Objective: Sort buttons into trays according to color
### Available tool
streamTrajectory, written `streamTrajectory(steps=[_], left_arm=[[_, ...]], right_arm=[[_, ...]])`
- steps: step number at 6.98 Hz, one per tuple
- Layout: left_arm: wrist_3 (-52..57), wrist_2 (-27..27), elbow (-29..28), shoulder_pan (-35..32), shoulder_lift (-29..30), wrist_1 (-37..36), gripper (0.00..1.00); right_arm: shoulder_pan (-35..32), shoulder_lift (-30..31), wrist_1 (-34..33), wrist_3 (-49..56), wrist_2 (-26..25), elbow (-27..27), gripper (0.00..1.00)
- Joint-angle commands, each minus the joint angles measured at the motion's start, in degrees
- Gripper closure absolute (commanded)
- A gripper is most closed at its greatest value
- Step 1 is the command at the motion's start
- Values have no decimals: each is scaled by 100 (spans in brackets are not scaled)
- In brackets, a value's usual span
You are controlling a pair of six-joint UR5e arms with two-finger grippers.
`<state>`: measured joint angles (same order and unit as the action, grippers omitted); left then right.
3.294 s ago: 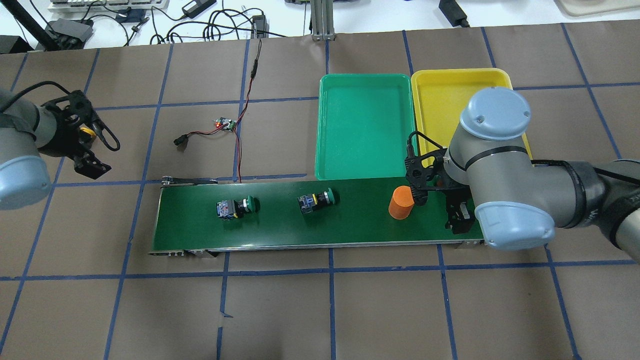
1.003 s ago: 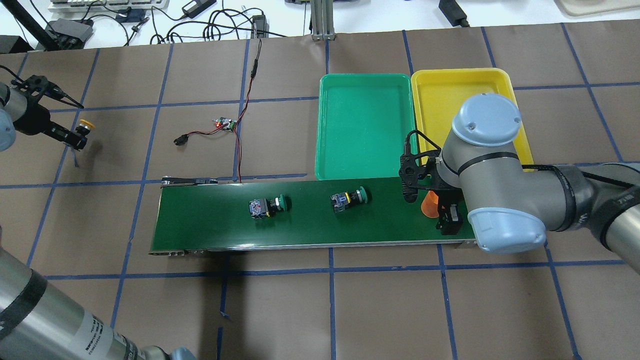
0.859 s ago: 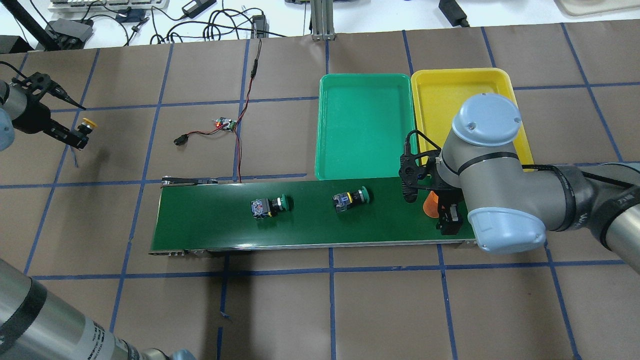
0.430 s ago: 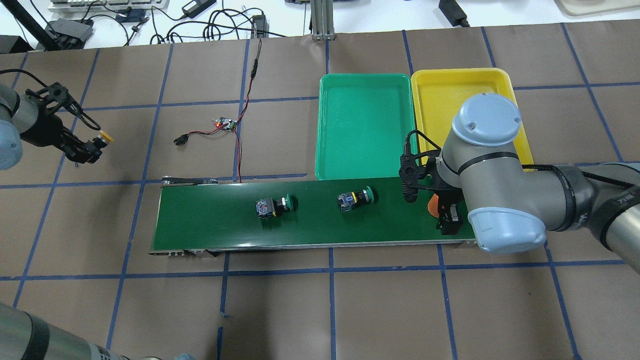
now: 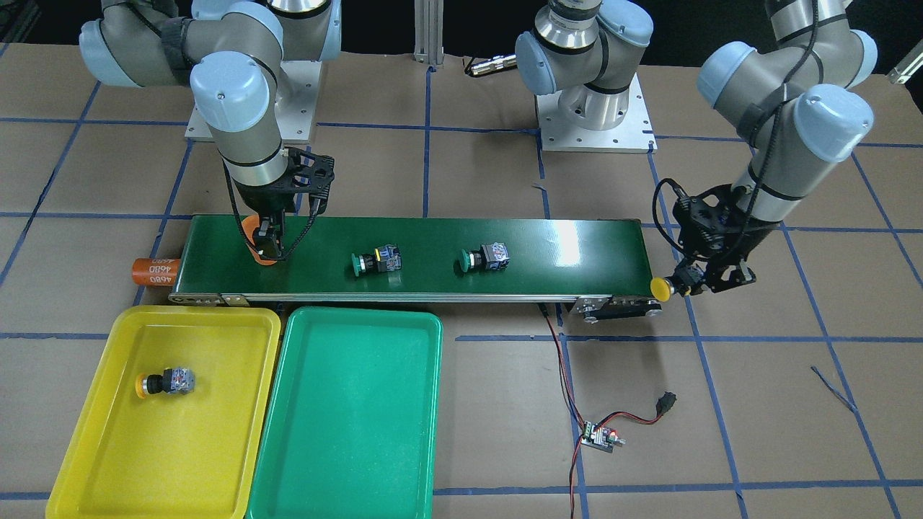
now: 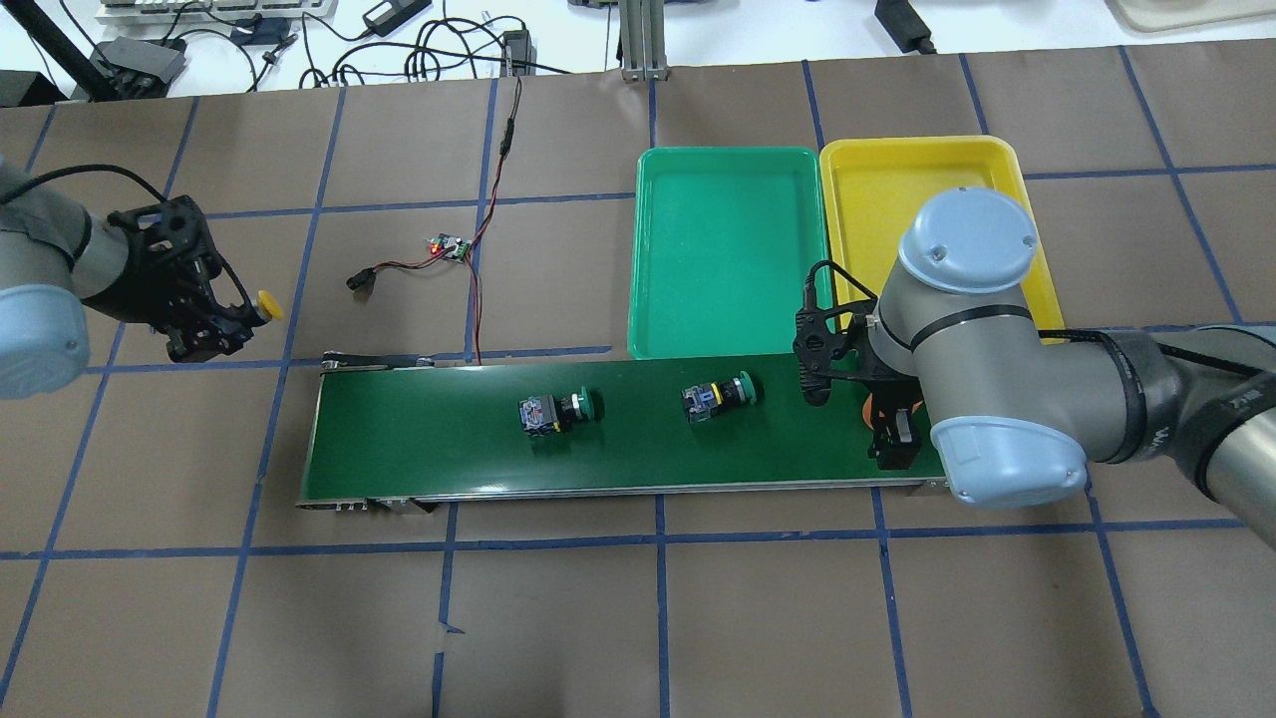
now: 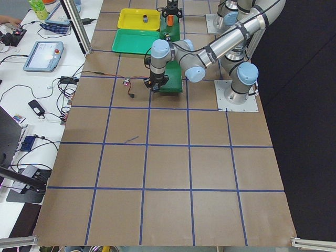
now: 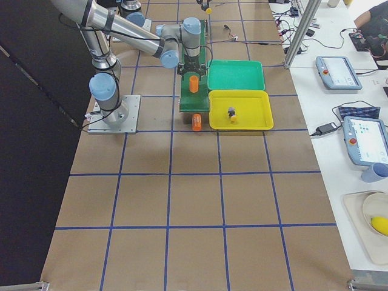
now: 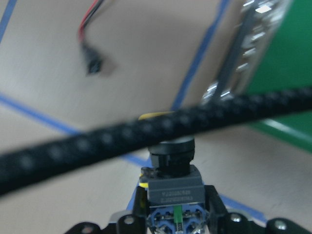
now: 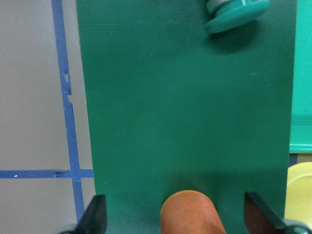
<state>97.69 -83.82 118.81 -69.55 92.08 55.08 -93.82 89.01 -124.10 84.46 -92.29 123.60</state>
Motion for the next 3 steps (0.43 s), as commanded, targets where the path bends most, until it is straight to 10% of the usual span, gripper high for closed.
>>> streamTrajectory(steps=[1, 3], left_arm=[[171, -160, 414, -951, -349, 21, 86], [233, -363, 467, -1620, -410, 21, 86]], right_arm=[[-5, -112, -123, 0, 9, 15, 0], [-5, -287, -263, 0, 9, 15, 0]])
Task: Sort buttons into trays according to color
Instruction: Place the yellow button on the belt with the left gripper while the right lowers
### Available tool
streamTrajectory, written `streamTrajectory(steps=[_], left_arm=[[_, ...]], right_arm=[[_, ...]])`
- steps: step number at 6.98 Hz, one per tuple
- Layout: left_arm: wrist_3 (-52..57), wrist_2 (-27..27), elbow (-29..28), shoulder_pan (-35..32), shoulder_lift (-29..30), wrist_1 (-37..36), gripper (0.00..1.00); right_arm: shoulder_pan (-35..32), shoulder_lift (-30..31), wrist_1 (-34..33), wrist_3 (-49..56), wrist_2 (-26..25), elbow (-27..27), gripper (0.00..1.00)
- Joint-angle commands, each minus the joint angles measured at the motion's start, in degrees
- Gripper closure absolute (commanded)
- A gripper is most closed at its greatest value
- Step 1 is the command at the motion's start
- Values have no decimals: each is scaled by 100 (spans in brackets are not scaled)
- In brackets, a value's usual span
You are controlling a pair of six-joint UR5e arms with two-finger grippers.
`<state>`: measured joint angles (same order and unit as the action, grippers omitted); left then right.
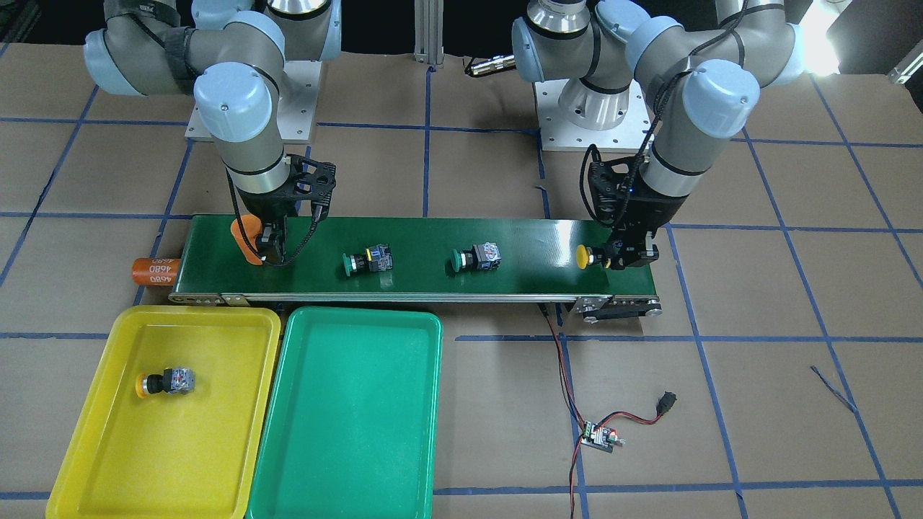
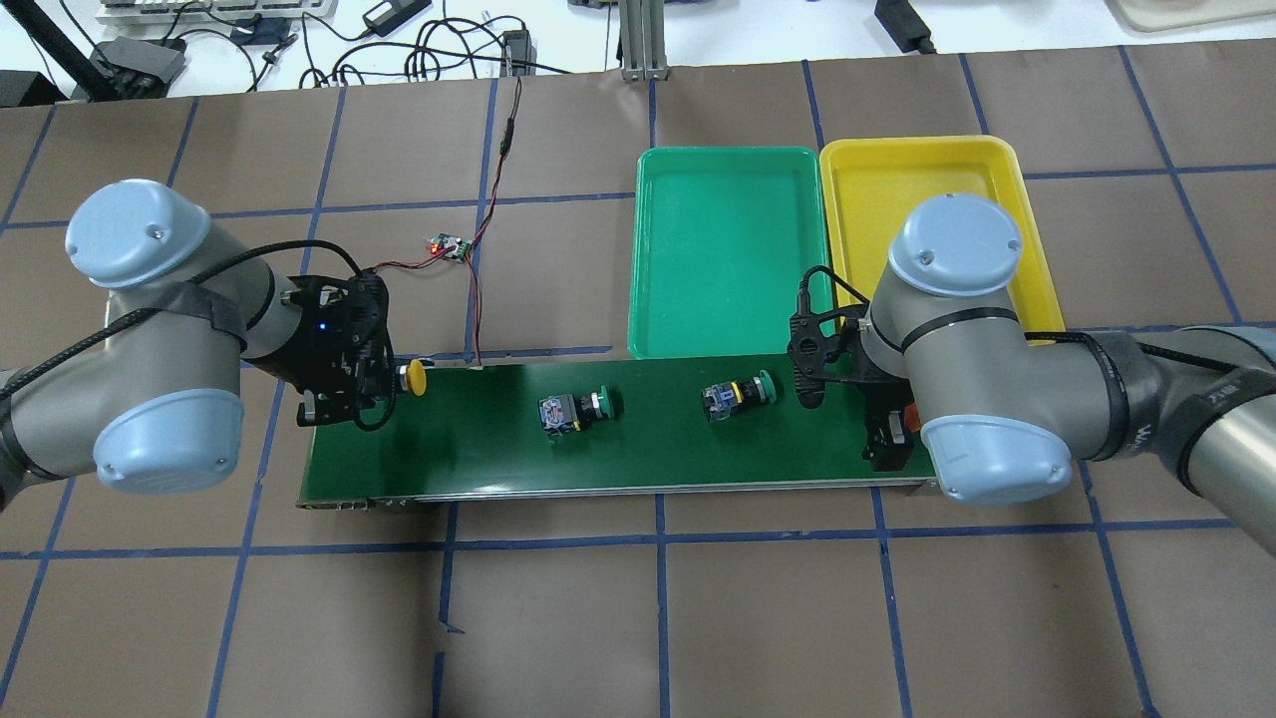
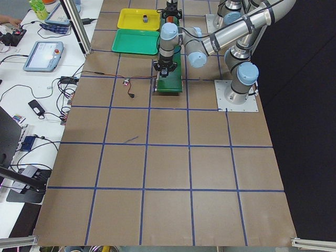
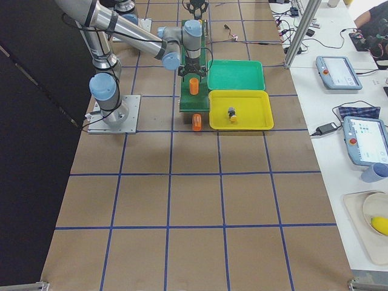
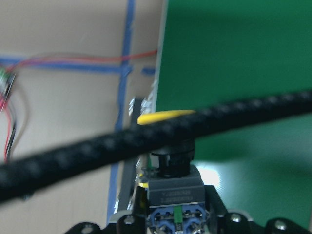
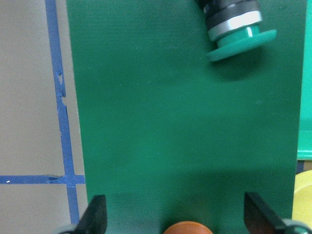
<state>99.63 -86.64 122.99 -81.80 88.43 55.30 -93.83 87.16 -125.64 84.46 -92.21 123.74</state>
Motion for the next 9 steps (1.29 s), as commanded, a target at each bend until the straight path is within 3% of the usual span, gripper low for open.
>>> streamTrajectory(steps=[1, 3, 6, 7, 9], left_arm=[[39, -98, 50, -633, 24, 16, 82], [222, -72, 67, -662, 95, -36, 0], [23, -20, 33, -373, -141, -80, 0], [-414, 346, -272, 63, -212, 15, 0], [-2123, 508, -1027, 384, -108, 487, 0]], right_arm=[[-3, -129, -153, 0, 1, 1, 0], [-3, -147, -241, 0, 19, 1, 0], [-117, -288, -488, -9, 1, -8, 0], [-170, -296, -566, -17, -8, -8, 0], [-170, -305, -593, -17, 1, -8, 0]])
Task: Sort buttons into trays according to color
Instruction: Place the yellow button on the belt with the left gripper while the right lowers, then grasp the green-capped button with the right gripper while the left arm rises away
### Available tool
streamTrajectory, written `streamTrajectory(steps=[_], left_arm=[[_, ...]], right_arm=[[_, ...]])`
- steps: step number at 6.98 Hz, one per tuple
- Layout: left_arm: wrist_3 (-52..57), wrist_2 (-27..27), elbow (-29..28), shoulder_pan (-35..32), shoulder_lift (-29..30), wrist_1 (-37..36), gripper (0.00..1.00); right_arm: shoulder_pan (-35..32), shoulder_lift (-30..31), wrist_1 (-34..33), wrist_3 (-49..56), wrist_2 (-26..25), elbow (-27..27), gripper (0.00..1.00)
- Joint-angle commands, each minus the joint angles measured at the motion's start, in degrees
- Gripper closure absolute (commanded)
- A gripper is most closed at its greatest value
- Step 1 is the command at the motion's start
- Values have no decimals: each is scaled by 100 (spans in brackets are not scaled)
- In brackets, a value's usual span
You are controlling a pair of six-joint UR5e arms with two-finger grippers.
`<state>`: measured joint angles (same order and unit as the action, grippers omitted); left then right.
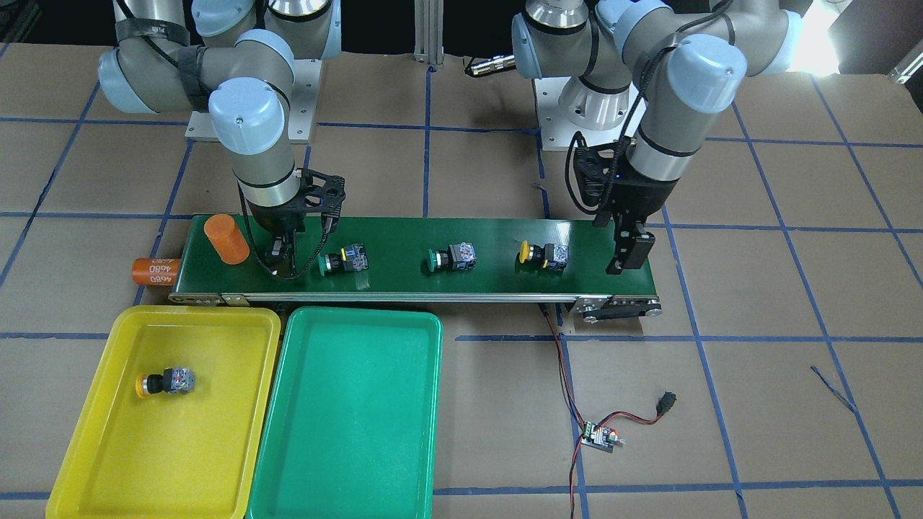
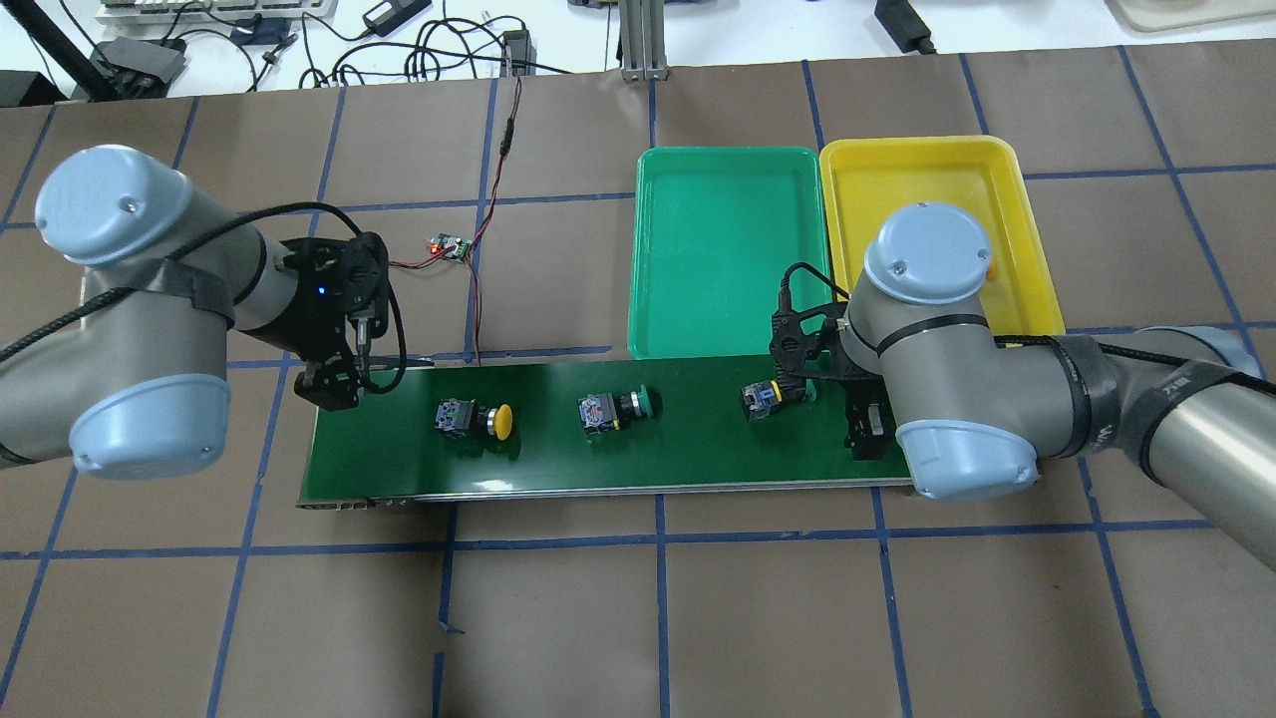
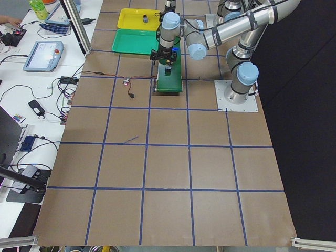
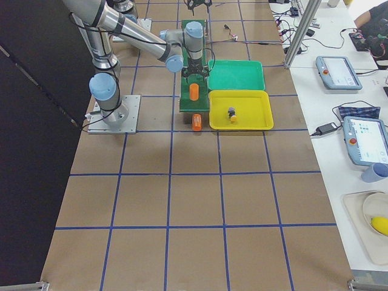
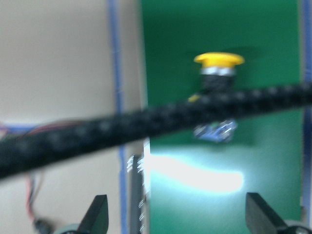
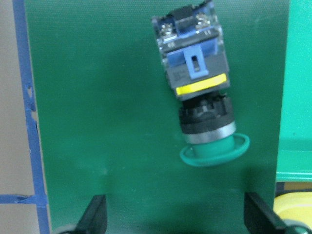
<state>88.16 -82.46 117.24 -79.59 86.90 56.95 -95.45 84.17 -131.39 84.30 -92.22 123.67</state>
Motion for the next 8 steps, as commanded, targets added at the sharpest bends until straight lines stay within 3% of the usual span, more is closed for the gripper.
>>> streamTrajectory(steps=[1, 2, 4, 6, 7, 8], left_arm=[[-2281, 46, -1161, 163, 142, 1283, 0], [-3478, 89, -1891, 137, 282, 2110, 0], [-5219, -163, -2563, -405, 371, 2932, 0], [-7409, -613, -2505, -1231, 57, 3163, 0], [-8750, -614, -2496, -1330, -145, 3878, 0], [-9172, -614, -2565, -1149, -278, 4242, 0]], right_arm=[[-18, -5, -19, -1, 2, 8, 0], [-18, 3, -27, -1, 2, -1, 0], [-18, 3, -27, -1, 11, -1, 0], [-18, 3, -27, -1, 2, 8, 0], [-18, 3, -27, -1, 11, 8, 0], [-18, -5, -27, 7, 11, -1, 1]])
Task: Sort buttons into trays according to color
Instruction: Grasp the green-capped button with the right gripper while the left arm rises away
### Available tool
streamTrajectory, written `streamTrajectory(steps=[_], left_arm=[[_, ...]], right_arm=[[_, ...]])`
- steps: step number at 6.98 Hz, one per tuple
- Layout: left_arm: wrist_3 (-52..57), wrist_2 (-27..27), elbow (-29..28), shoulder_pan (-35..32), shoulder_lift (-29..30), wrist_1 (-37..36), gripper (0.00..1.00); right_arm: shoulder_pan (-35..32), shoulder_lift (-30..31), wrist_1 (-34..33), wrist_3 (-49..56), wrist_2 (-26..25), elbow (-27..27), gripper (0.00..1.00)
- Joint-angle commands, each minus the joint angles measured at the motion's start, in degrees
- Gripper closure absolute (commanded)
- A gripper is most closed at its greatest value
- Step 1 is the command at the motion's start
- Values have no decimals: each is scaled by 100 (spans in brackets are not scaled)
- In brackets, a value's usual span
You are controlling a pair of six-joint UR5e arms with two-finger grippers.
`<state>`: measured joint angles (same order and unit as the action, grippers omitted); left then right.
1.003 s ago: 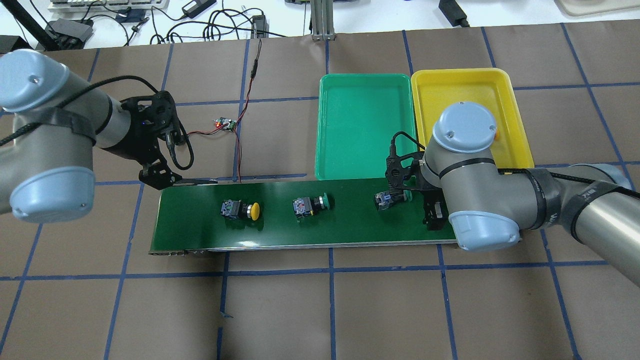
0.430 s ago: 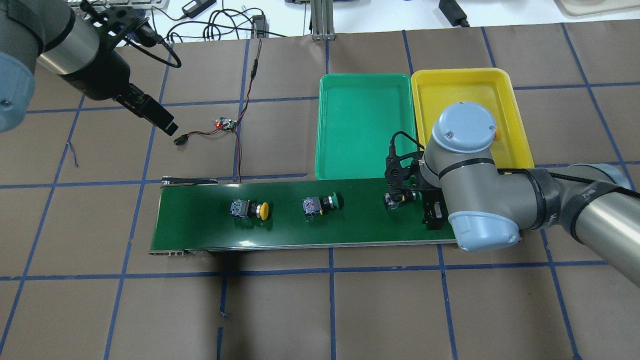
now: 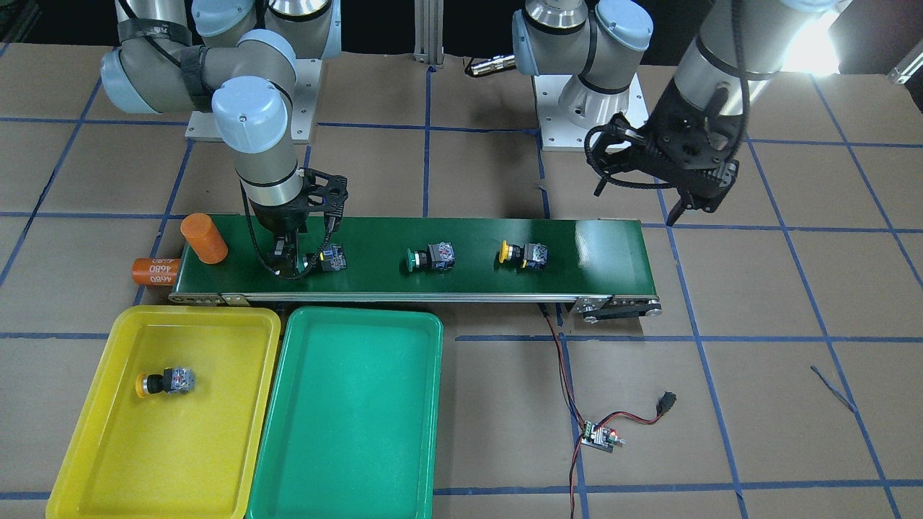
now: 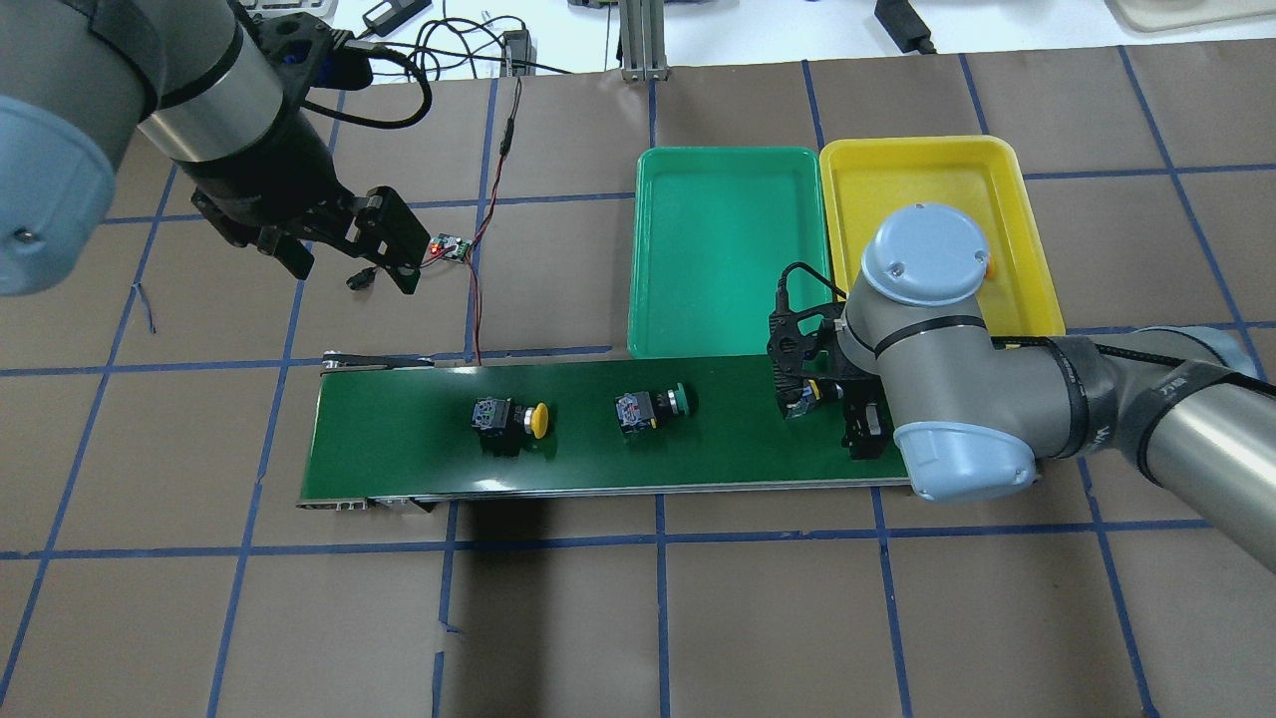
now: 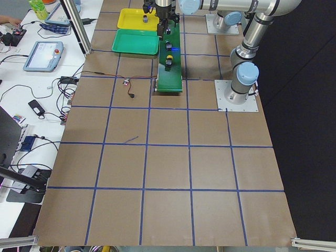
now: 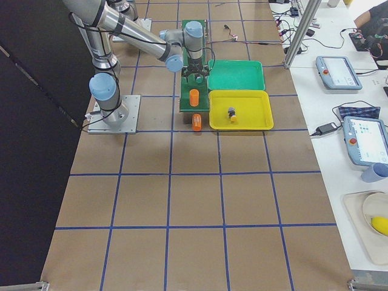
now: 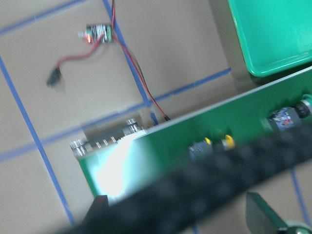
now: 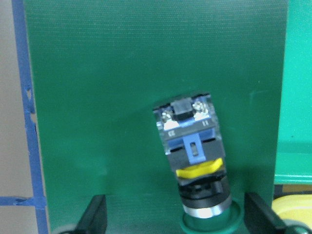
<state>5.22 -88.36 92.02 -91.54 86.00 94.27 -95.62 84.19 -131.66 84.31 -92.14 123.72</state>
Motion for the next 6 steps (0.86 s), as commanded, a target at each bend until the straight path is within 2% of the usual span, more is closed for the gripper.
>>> streamTrajectory(steps=[1, 2, 4, 5, 6], left_arm=[[-847, -15, -61, 370, -215, 522, 0], [-334, 3, -104, 626, -233, 505, 0], [-83, 29, 44, 611, -364, 269, 0], [-48, 29, 62, 611, -365, -168, 0], [-56, 12, -7, 593, -373, -329, 0]], right_arm=[[0, 1, 0, 33, -6, 3, 13], [0, -8, 0, 42, -6, -6, 26], [0, 1, -9, 181, -15, -23, 63], [0, -8, -139, 287, -15, -23, 73], [0, -25, -202, 297, -15, -76, 76]])
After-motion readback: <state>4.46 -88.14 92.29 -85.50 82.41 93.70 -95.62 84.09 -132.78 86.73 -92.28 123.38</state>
